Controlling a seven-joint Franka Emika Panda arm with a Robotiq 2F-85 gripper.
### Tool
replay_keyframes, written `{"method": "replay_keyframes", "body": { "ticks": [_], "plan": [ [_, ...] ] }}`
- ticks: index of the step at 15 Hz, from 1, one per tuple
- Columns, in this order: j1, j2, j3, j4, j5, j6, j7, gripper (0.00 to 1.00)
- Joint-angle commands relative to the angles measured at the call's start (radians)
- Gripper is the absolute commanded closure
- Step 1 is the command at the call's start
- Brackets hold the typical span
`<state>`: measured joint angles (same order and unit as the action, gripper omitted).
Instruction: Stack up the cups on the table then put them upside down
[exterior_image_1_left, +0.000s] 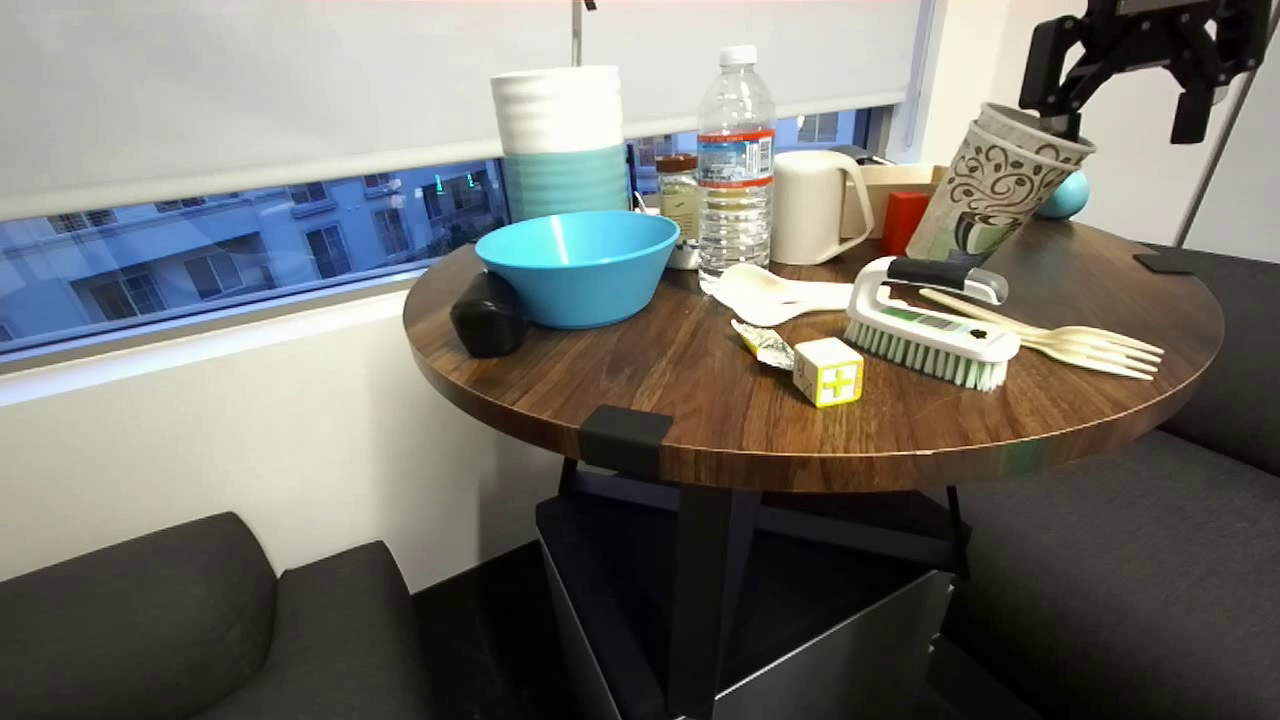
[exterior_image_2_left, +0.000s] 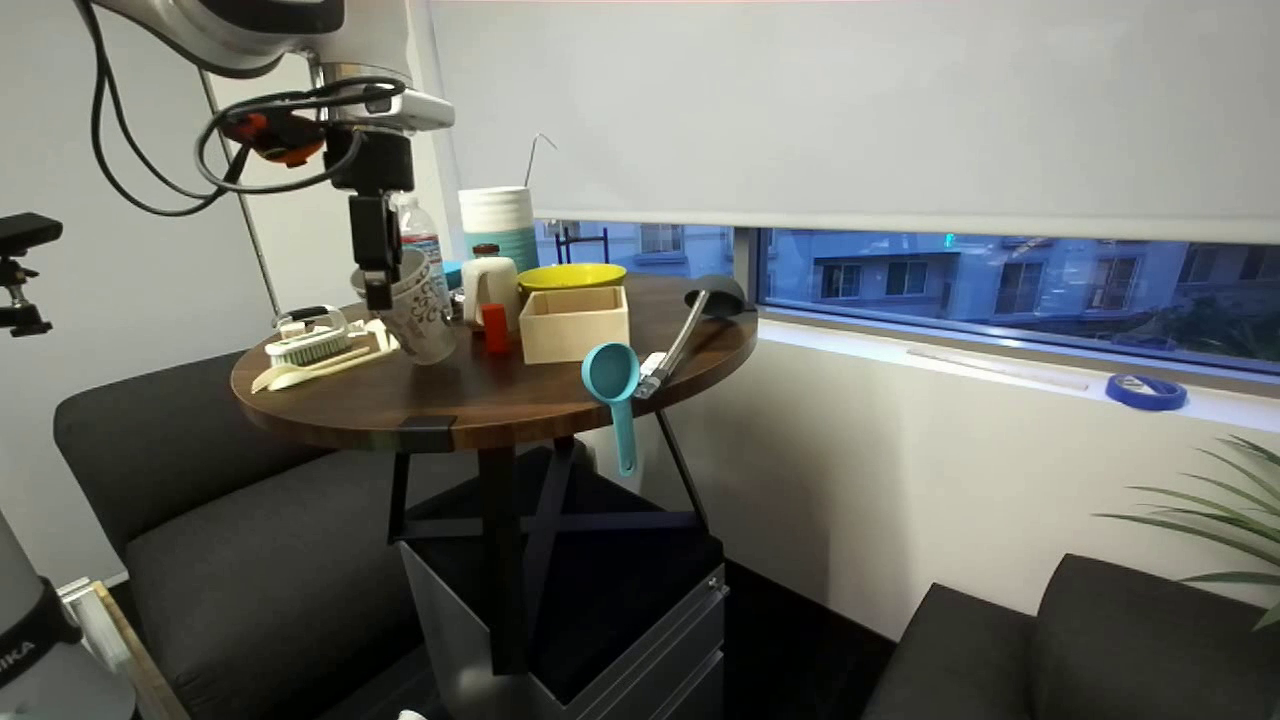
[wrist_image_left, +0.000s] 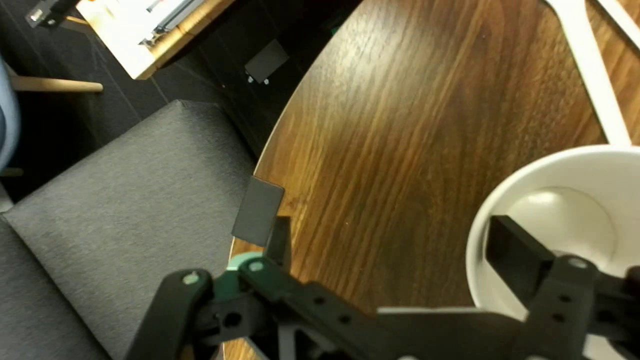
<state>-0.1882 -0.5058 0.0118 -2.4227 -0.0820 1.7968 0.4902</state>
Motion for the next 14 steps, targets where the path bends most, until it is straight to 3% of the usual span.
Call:
{"method": "replay_keyframes", "body": {
  "ticks": [1, 14],
  "plan": [
    [-0.008, -0.002, 0.012, 0.000, -0.039, -0.061, 0.015, 0.00],
    [0.004, -0.011, -0.007, 0.011, -0.060, -0.304, -0.058, 0.00]
  ]
}}
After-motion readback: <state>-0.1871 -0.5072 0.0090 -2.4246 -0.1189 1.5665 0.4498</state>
